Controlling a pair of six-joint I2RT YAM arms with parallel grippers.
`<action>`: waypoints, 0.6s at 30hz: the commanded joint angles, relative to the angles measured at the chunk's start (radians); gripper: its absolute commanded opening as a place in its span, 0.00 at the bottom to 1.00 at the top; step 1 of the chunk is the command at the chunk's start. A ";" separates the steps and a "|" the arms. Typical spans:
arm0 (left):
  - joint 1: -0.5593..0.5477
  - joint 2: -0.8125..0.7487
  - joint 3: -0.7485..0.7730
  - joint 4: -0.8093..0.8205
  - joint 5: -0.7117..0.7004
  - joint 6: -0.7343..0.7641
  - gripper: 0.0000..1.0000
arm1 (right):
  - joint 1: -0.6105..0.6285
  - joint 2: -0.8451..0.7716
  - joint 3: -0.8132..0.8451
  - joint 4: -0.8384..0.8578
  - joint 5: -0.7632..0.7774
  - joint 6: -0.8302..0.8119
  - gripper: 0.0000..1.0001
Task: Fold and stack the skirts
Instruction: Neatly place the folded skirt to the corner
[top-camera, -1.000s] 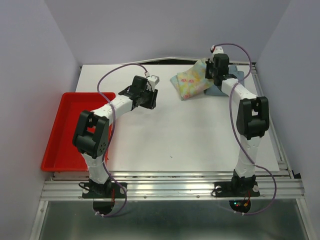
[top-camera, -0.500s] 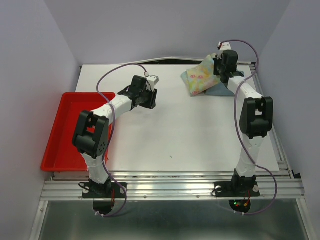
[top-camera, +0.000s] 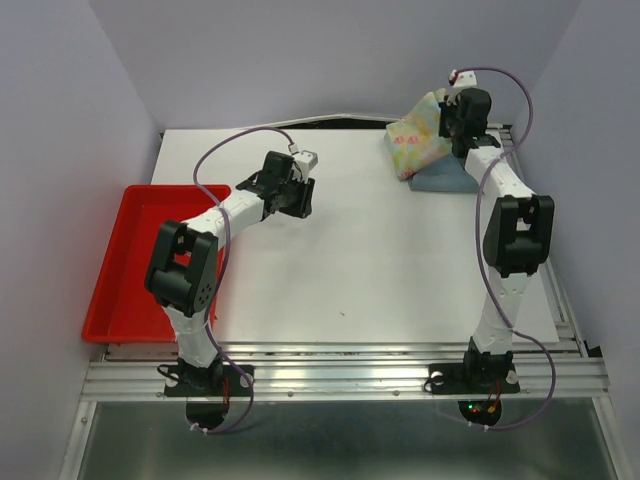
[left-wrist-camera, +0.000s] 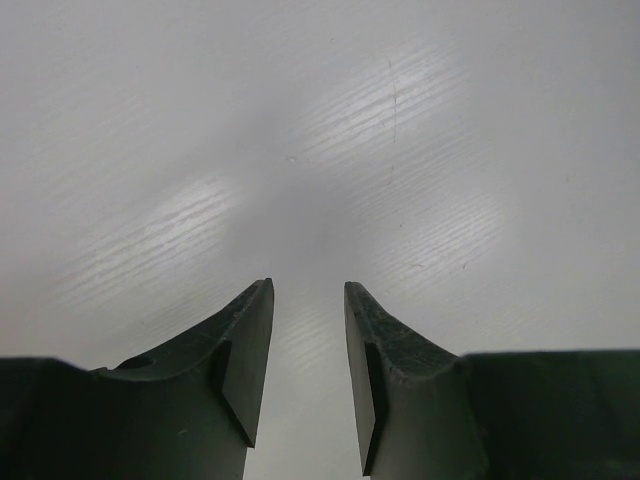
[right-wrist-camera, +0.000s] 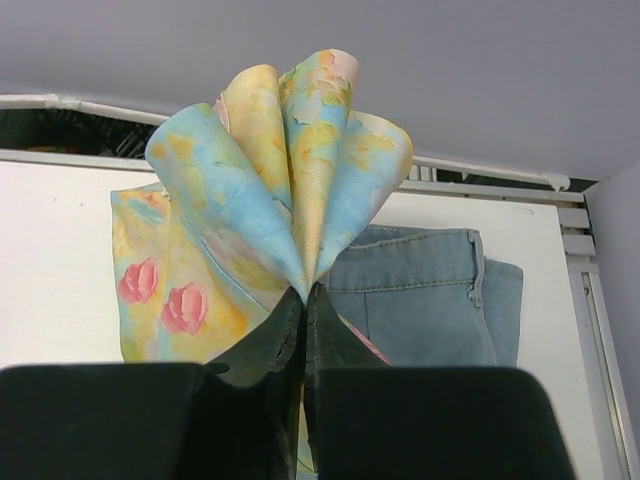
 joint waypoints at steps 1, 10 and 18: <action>0.005 -0.005 0.006 0.017 0.008 -0.003 0.45 | -0.008 -0.058 0.046 0.065 -0.007 -0.029 0.01; 0.005 0.001 0.006 0.011 0.009 -0.003 0.45 | -0.071 -0.115 -0.020 -0.036 -0.008 -0.025 0.01; 0.005 0.009 0.010 0.009 0.015 -0.003 0.45 | -0.133 -0.082 0.009 -0.136 -0.047 -0.003 0.01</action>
